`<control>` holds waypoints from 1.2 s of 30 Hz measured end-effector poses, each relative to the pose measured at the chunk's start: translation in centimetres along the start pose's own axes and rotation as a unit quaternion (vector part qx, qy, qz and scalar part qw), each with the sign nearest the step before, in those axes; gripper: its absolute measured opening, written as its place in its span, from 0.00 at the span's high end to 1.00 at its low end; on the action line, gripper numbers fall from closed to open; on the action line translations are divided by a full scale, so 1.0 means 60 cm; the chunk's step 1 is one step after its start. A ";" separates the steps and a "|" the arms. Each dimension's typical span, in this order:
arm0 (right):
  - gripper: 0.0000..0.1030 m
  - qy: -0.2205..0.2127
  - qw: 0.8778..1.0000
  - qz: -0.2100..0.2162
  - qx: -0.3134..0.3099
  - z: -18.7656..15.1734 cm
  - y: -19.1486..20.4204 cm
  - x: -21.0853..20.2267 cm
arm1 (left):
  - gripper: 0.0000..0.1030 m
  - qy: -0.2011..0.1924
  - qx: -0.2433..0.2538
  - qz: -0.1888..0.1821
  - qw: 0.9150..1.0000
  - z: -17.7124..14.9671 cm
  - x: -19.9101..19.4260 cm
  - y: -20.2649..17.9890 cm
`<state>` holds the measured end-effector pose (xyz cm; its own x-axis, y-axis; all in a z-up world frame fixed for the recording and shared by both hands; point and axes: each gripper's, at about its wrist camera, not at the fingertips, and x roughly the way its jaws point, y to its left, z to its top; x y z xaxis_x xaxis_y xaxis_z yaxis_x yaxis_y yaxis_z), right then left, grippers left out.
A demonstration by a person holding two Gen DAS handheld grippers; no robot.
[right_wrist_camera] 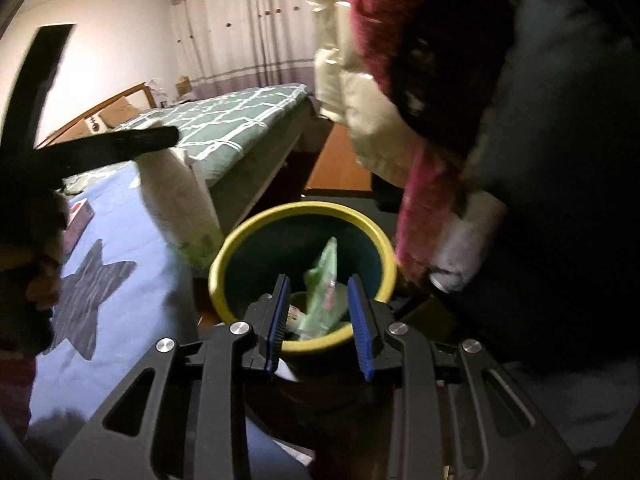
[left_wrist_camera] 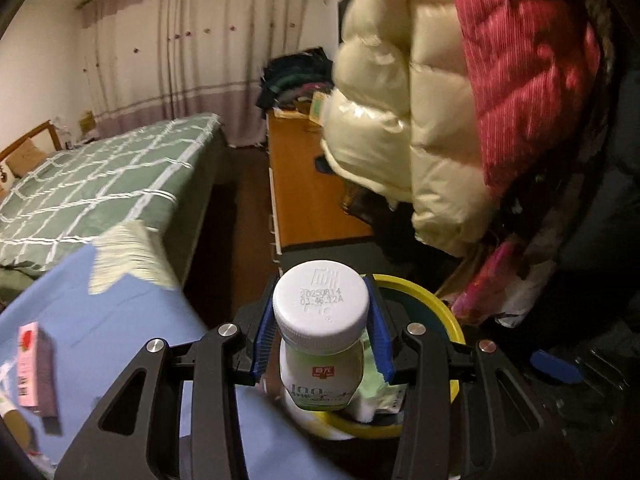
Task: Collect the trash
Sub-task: 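Return both grippers to the table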
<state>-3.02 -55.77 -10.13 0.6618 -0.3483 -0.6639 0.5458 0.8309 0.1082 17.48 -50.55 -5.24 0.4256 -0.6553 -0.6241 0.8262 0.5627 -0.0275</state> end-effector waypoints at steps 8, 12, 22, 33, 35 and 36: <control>0.60 0.006 1.000 0.002 0.007 -0.010 -0.009 -0.001 | 0.14 0.016 -0.010 0.031 0.999 -0.019 0.065 -0.019; 0.60 0.012 1.000 0.015 -0.004 -0.008 0.011 0.010 | 0.14 0.006 -0.044 0.049 0.998 -0.035 0.006 0.034; 0.60 0.046 0.987 0.123 -0.090 0.001 0.181 0.063 | 0.08 -0.050 -0.146 0.186 0.970 -0.166 -0.245 0.261; 0.60 0.081 0.945 0.232 -0.216 -0.020 0.442 0.094 | 0.07 -0.051 -0.260 0.380 0.886 -0.364 -0.418 0.519; 0.60 0.085 0.938 0.242 -0.232 -0.020 0.477 0.098 | 0.07 -0.049 -0.274 0.402 0.873 -0.391 -0.426 0.548; 0.60 0.088 0.934 0.247 -0.242 -0.020 0.495 0.099 | 0.07 -0.049 -0.277 0.409 0.868 -0.400 -0.429 0.557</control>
<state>16.49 -32.63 -11.73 0.6530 0.1713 -0.7377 -0.1279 0.9850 0.1154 25.28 -2.76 -8.82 0.8375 0.0543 -0.5437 -0.0611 0.9981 0.0055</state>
